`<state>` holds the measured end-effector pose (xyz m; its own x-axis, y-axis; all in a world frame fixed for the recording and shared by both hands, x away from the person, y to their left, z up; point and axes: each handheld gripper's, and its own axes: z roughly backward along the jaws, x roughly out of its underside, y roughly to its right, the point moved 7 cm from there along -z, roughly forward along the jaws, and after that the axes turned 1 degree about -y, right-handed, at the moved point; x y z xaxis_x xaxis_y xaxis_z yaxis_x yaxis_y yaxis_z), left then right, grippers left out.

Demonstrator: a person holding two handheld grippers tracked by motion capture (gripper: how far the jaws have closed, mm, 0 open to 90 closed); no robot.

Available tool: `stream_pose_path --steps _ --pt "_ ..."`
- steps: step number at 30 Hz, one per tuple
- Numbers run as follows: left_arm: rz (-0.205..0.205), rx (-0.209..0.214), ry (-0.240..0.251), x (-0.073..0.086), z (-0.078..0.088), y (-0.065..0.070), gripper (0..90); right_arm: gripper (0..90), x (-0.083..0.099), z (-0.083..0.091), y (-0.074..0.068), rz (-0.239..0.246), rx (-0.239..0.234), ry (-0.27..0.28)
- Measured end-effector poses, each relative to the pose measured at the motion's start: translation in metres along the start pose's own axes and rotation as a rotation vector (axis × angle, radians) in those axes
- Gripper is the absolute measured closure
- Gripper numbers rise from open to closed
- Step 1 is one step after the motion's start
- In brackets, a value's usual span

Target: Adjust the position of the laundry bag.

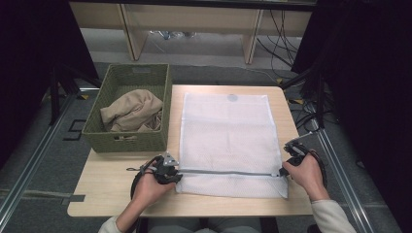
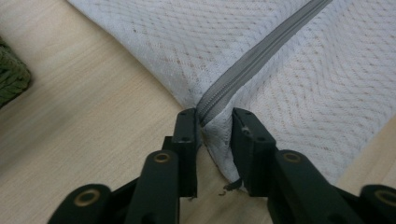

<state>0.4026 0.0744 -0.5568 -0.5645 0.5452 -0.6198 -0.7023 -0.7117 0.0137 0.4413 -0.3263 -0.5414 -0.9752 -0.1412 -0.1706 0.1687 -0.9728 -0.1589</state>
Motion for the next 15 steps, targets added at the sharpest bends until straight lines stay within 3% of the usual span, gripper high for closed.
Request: stream_pose_path --steps 1,2,3,5,6,7,9,12,13,15 --pt "0.017 0.013 0.001 0.0002 -0.0003 0.0033 77.2 82.1 0.002 0.0023 -0.0035 -0.041 -0.006 -0.03" --pt "0.017 0.013 0.001 0.0002 -0.0003 0.0033 80.5 82.6 0.0001 0.0016 0.0013 0.028 0.0 -0.018" --pt "0.0 0.009 -0.004 -0.0001 0.0001 0.0047 81.9 83.5 0.0 0.0016 0.0012 0.034 0.0 -0.02" --pt "0.004 -0.002 -0.014 0.0003 0.0001 0.0049 83.8 84.5 0.0027 0.0037 -0.0031 -0.017 -0.005 -0.059" --pt "-0.01 -0.001 -0.018 0.0005 0.0012 0.0039 84.3 85.1 -0.0004 0.0012 0.0012 0.044 -0.002 -0.019" --pt "-0.01 -0.001 -0.018 0.0005 0.0012 0.0039 84.8 85.5 -0.0002 0.0009 -0.0019 0.012 -0.011 -0.012" --pt "0.003 0.011 -0.021 0.001 0.0019 0.0046 85.0 85.6 -0.0006 0.0014 -0.0018 0.007 0.01 -0.015" --pt "0.032 0.02 -0.011 0.0011 0.0019 0.0062 85.4 86.2 -0.0004 0.0013 -0.0011 0.031 0.007 -0.018" --pt "0.022 0.015 -0.021 0.0018 0.0026 0.0046 85.5 86.4 0.0002 0.0024 -0.0038 0.006 0.017 -0.019" --pt "0.017 -0.001 -0.015 0.0016 0.0041 0.0034 85.8 86.7 -0.0005 0.0017 -0.0032 0.032 0.014 -0.013"
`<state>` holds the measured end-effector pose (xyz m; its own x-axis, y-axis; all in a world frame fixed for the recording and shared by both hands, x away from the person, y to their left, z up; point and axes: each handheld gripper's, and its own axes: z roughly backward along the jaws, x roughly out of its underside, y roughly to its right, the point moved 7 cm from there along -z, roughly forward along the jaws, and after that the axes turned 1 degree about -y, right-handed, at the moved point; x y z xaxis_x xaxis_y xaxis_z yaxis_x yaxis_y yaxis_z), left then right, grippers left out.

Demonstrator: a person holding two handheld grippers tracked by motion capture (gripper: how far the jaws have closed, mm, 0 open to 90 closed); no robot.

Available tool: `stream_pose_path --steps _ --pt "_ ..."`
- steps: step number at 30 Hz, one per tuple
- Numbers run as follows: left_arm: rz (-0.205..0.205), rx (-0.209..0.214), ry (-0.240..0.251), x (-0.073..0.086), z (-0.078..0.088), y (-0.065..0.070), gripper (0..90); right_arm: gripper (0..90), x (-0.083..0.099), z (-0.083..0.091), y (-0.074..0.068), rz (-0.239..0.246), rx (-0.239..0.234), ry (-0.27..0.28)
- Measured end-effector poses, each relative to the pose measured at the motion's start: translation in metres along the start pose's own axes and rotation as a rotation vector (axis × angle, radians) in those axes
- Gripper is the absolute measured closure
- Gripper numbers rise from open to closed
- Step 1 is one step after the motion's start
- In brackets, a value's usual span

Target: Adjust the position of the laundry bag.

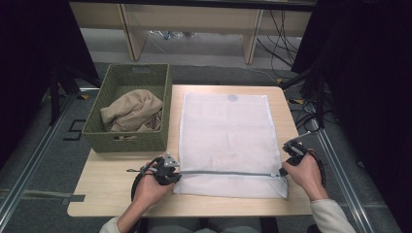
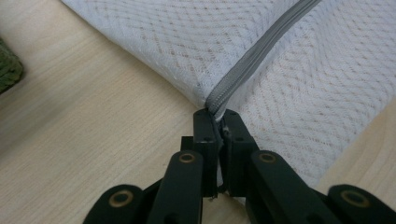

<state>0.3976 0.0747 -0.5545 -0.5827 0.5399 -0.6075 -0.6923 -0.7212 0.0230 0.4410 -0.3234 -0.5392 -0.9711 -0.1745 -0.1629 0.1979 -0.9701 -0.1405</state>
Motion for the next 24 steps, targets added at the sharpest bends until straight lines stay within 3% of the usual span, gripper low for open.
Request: stream_pose_path --steps 1,2,3,4,5,6,8,10,11,13,14,15,16,17,19,20,23,24 --pt "0.0 -0.001 -0.003 0.001 0.001 -0.001 85.9 86.8 0.0 0.0 0.0 0.013 -0.005 0.001" --pt "0.007 0.005 -0.001 0.001 0.001 0.0 86.0 86.9 0.001 0.0 -0.004 -0.025 0.007 -0.009" --pt "0.013 0.001 -0.008 0.002 0.002 -0.001 86.0 87.0 0.0 0.001 -0.003 0.017 -0.001 -0.012" --pt "-0.001 0.001 -0.011 0.003 0.003 -0.002 86.0 86.9 -0.001 -0.001 -0.004 0.017 0.004 0.012" --pt "0.021 -0.006 0.001 0.003 0.003 -0.002 86.0 87.0 0.001 0.001 -0.007 0.009 0.0 -0.019" --pt "0.014 0.009 -0.015 0.005 0.004 -0.003 86.0 87.0 0.0 0.0 -0.008 0.016 0.004 -0.004" --pt "0.004 0.001 -0.021 0.007 0.006 -0.004 86.0 87.0 -0.001 -0.001 -0.009 0.034 0.002 -0.003" --pt "0.021 0.008 -0.008 0.009 0.008 -0.002 86.0 87.0 -0.002 -0.002 -0.012 0.043 -0.001 0.011" --pt "0.016 -0.005 -0.006 0.011 0.009 -0.004 86.0 87.0 -0.001 -0.001 -0.012 0.045 0.003 -0.008" --pt "0.023 0.006 -0.009 0.012 0.01 -0.002 85.9 87.0 0.002 0.001 -0.021 -0.01 -0.004 -0.043" --pt "0.014 0.002 -0.02 0.014 0.012 -0.004 85.9 87.0 0.002 0.001 -0.021 -0.01 -0.004 -0.043" --pt "0.023 -0.004 -0.007 0.015 0.012 -0.003 85.9 87.0 0.001 0.0 -0.018 0.037 0.011 -0.025" --pt "0.017 0.004 -0.032 0.017 0.015 -0.004 85.9 87.0 0.001 0.0 -0.02 0.052 0.005 -0.027" --pt "0.013 -0.012 -0.019 0.018 0.016 -0.004 85.8 87.0 0.001 -0.002 -0.022 0.068 0.003 -0.001" --pt "0.032 -0.01 -0.018 0.021 0.016 -0.005 85.6 87.0 0.003 0.001 -0.026 0.06 0.004 -0.037" --pt "0.019 -0.012 -0.028 0.022 0.017 -0.006 85.5 87.0 0.002 0.0 -0.025 0.09 0.0 -0.02" --pt "0.025 -0.011 -0.018 0.023 0.018 -0.006 83.7 86.6 0.003 0.0 -0.027 0.081 0.001 -0.028" --pt "0.051 -0.016 -0.007 0.023 0.017 -0.005 81.9 85.9 0.005 0.001 -0.029 0.058 -0.001 -0.043"
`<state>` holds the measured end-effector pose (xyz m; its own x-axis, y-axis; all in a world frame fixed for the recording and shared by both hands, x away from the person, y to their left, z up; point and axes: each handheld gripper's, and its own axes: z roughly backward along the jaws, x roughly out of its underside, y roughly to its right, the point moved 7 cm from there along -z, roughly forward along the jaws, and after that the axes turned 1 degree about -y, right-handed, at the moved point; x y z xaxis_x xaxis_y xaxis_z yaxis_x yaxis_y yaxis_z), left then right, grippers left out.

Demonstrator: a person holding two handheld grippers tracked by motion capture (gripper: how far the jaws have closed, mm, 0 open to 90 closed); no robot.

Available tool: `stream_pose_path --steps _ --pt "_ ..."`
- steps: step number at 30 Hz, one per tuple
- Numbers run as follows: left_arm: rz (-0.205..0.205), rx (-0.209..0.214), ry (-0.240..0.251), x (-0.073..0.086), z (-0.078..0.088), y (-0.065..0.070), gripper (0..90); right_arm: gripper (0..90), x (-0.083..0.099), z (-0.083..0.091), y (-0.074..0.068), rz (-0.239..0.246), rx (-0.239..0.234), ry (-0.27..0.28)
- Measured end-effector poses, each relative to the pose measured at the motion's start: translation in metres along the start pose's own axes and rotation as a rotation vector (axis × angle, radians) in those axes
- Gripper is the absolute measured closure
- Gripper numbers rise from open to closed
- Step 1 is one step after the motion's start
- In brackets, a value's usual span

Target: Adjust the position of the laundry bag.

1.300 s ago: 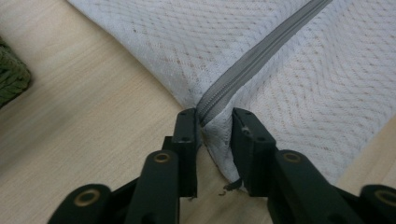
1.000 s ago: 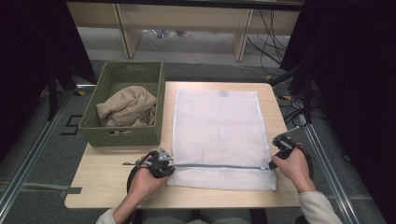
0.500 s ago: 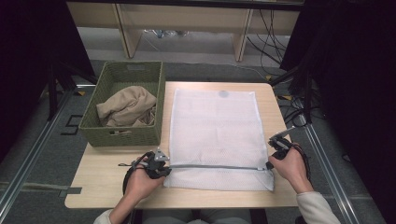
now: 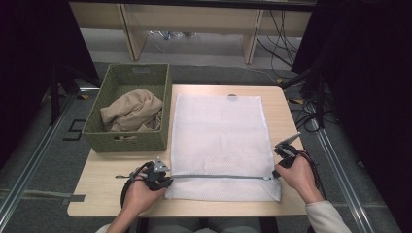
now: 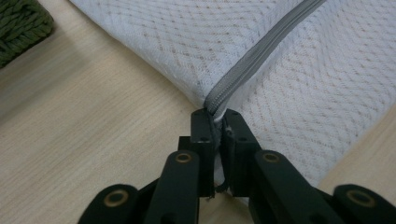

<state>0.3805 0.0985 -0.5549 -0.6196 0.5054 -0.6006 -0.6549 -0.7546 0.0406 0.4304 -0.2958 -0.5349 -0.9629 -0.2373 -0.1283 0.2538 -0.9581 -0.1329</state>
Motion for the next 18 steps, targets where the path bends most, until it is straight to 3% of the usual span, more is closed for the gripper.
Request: stream_pose_path --steps 1,3,4,5,6,9,10,11,12,13,14,16,17,18 --pt "0.005 -0.001 0.01 -0.001 0.001 -0.001 79.0 83.8 0.002 0.002 -0.004 -0.042 -0.005 -0.024" --pt "0.011 -0.015 0.025 -0.002 0.006 -0.003 70.5 81.3 0.0 0.002 0.004 -0.003 0.012 0.01" --pt "0.024 -0.019 0.046 -0.004 0.01 -0.004 66.5 80.2 -0.002 0.002 0.004 0.0 -0.009 0.058" --pt "0.031 -0.012 0.069 -0.007 0.014 -0.003 62.2 79.2 -0.003 0.004 0.009 0.052 -0.009 0.065" --pt "0.034 -0.009 0.084 -0.01 0.016 -0.003 59.8 78.5 -0.003 0.008 0.008 -0.004 -0.002 0.07" --pt "-0.002 -0.001 0.117 -0.017 0.02 -0.005 53.4 77.1 -0.006 0.011 0.012 -0.009 -0.01 0.092" --pt "-0.005 -0.002 0.131 -0.019 0.02 -0.004 51.8 76.7 -0.004 0.012 0.009 -0.053 -0.018 0.073" --pt "-0.007 -0.003 0.151 -0.021 0.019 -0.004 50.2 76.4 -0.005 0.011 0.015 -0.003 -0.011 0.082" --pt "0.035 0.005 0.196 -0.025 0.017 0.0 49.0 76.0 -0.004 0.011 0.014 -0.032 -0.003 0.074" --pt "0.002 0.017 0.171 -0.024 0.017 0.0 48.0 75.6 -0.005 0.01 0.017 -0.014 -0.009 0.081" --pt "0.031 0.021 0.196 -0.027 0.015 0.003 46.3 75.3 -0.004 0.01 0.018 -0.022 -0.009 0.076" --pt "0.01 0.04 0.195 -0.027 0.013 0.005 45.3 75.2 -0.004 0.013 0.017 -0.059 -0.004 0.082" --pt "0.032 0.032 0.215 -0.029 0.012 0.007 44.7 75.1 -0.004 0.014 0.018 -0.062 0.007 0.081" --pt "0.021 0.041 0.201 -0.028 0.012 0.007 43.8 74.9 -0.005 0.013 0.021 -0.018 -0.003 0.099"
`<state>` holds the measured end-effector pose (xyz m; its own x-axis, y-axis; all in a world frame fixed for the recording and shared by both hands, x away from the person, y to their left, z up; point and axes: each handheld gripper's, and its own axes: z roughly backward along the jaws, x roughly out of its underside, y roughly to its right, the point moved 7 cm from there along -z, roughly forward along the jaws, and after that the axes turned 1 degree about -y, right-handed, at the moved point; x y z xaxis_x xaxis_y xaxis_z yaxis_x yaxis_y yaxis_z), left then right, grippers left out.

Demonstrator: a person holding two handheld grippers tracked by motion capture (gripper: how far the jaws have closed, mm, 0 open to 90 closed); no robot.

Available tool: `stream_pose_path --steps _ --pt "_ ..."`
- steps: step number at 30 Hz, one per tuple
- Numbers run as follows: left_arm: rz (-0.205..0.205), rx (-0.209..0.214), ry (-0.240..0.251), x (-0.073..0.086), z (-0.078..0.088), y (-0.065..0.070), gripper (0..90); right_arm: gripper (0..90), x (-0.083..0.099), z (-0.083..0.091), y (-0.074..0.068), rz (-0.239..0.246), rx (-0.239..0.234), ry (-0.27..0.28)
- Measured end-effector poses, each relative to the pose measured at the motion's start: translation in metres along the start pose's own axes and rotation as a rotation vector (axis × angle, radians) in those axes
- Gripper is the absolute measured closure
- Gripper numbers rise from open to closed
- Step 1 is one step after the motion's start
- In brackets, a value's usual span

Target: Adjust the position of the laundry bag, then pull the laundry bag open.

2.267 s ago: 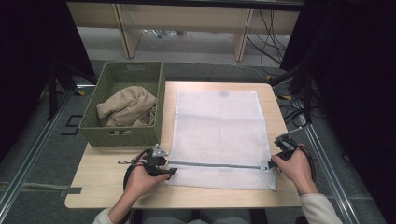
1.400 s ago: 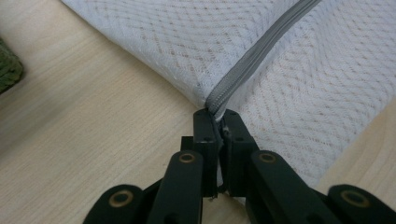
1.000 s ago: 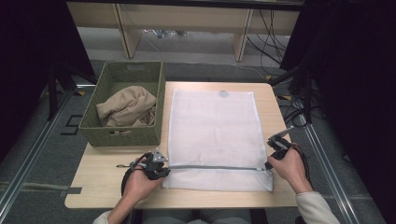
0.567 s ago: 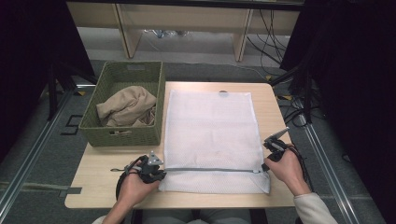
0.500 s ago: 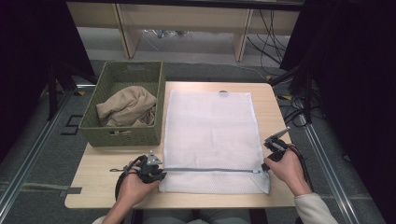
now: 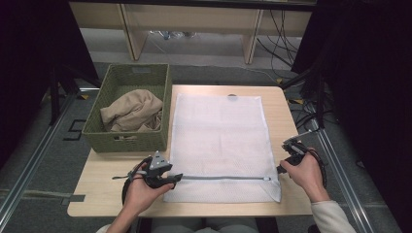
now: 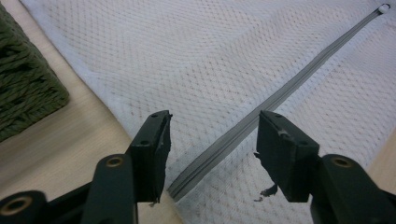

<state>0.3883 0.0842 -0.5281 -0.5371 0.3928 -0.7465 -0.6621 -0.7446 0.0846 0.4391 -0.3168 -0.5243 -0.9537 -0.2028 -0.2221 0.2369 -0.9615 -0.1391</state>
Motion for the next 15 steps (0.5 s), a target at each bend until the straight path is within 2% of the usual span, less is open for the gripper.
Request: stream_pose_path --steps 1,2,4,6,7,8,9,10,11,12,14,15 --pt "0.005 -0.008 0.011 -0.0003 -0.001 0.0005 43.7 74.9 0.0002 0.001 -0.0011 -0.013 -0.005 0.006" --pt "0.004 -0.011 0.016 -0.0006 -0.0013 0.001 43.4 74.8 0.0013 0.0021 -0.0016 -0.027 -0.002 -0.009" --pt "0.0 -0.006 0.014 -0.0007 -0.0009 0.0018 43.1 74.4 0.0007 0.0022 -0.001 -0.014 -0.001 -0.003" --pt "0.017 0.002 0.034 -0.0016 -0.0009 0.0033 42.9 74.2 -0.0002 0.0023 -0.0012 -0.011 0.006 -0.002" --pt "0.014 0.003 0.022 -0.0006 -0.0006 0.003 42.9 74.0 -0.0002 0.0024 -0.0022 -0.013 0.002 -0.004" --pt "0.011 -0.011 0.021 0.0 -0.001 0.0023 42.7 74.0 0.0 0.0024 -0.0027 -0.008 0.002 -0.005" --pt "0.003 -0.017 0.018 0.0001 -0.0013 0.0014 42.5 73.9 0.0011 0.0033 -0.0075 -0.053 0.002 -0.015" --pt "0.006 -0.007 0.018 -0.0002 -0.002 0.0021 42.3 73.8 0.0021 0.0046 -0.0091 -0.07 0.004 -0.043" --pt "-0.008 0.003 0.006 0.0001 -0.0021 0.0019 42.3 73.8 0.0021 0.0051 -0.0093 -0.063 0.002 -0.054" --pt "-0.003 -0.009 0.01 -0.0003 -0.0038 0.0016 42.2 73.6 0.0001 0.0029 -0.0046 -0.002 -0.007 -0.026" --pt "0.022 0.012 0.009 -0.0016 -0.0068 0.0053 41.8 73.3 0.001 0.0032 -0.0047 -0.016 -0.008 -0.037" --pt "0.022 0.012 0.009 -0.0016 -0.0068 0.0053 41.6 72.9 0.0017 0.0034 -0.0052 -0.022 -0.011 -0.042"
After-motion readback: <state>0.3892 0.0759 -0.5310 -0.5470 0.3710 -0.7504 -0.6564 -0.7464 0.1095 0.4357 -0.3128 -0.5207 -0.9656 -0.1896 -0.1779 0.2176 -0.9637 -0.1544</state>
